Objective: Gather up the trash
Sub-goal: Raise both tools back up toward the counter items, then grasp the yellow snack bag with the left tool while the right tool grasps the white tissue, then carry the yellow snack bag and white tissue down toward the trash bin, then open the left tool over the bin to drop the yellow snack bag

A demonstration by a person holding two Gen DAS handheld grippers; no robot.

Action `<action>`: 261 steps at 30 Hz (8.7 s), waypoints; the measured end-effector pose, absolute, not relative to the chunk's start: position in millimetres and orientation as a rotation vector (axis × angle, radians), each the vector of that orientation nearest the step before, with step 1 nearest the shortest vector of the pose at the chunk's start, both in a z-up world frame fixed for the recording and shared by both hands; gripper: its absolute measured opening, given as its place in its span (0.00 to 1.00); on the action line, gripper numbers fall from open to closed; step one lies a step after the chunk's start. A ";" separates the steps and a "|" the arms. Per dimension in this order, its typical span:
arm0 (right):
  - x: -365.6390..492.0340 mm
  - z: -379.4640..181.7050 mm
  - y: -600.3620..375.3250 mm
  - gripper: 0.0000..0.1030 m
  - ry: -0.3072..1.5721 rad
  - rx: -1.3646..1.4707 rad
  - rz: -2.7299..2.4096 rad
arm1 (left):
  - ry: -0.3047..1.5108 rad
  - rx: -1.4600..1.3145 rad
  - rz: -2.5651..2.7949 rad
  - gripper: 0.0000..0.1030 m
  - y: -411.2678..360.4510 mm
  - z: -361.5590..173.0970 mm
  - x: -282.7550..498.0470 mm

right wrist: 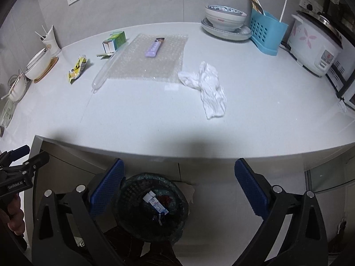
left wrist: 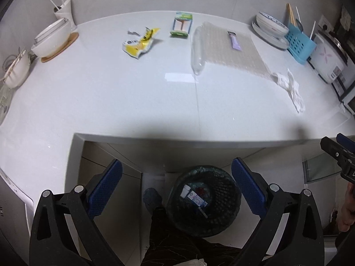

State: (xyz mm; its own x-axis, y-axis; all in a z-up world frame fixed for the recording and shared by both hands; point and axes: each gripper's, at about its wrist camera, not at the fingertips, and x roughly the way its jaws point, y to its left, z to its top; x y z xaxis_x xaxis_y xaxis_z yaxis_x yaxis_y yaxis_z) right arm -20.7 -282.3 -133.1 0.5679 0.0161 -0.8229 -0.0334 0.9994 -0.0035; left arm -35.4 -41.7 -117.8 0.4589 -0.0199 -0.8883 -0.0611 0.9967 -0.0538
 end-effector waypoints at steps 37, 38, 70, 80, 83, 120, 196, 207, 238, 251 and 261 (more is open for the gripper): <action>133.9 -130.3 -299.3 0.81 1.096 0.044 -0.138 | 1.119 -0.102 0.047 0.87 53.7 -113.3 168.0; 137.2 -133.1 -301.4 0.81 1.107 0.046 -0.141 | 1.125 -0.101 0.048 0.87 54.4 -116.3 173.3; 182.0 -187.2 -308.7 0.31 1.329 0.091 -0.173 | 1.257 -0.063 -0.002 0.32 56.9 -166.8 245.8; 182.9 -186.5 -311.1 0.06 1.309 0.079 -0.188 | 1.265 -0.089 -0.016 0.12 50.3 -165.1 247.5; 183.4 -185.7 -310.5 0.06 1.302 0.069 -0.185 | 1.250 -0.074 -0.011 0.10 48.3 -160.1 243.1; 133.3 -113.2 -279.7 0.06 1.099 0.079 -0.053 | 1.110 -0.107 -0.086 0.09 20.7 -78.0 156.0; -64.7 -190.1 -269.6 0.06 1.171 -0.046 0.153 | 1.190 -0.101 -0.191 0.09 -78.2 -157.6 -78.3; -77.5 -220.9 -262.2 0.06 1.201 -0.033 0.181 | 1.213 -0.089 -0.220 0.09 -87.7 -188.1 -83.8; -82.1 -293.5 -270.2 0.06 1.312 -0.024 0.142 | 1.361 -0.008 -0.210 0.11 -111.6 -298.4 -91.0; -68.1 -298.9 -265.7 0.06 1.350 -0.009 0.124 | 1.381 0.036 -0.236 0.47 -122.0 -309.3 -81.1; -57.3 -294.7 -258.3 0.07 1.319 0.000 0.140 | 1.295 -0.004 -0.172 0.84 -111.8 -287.3 -91.1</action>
State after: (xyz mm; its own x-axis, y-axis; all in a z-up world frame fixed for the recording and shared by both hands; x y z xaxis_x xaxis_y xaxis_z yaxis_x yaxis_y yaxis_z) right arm -57.3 -258.3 -294.7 0.2423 0.1026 -0.9648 -0.1028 0.9915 0.0796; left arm -91.1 -111.8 -287.3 0.2617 -0.1291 -0.9565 0.1247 0.9872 -0.0992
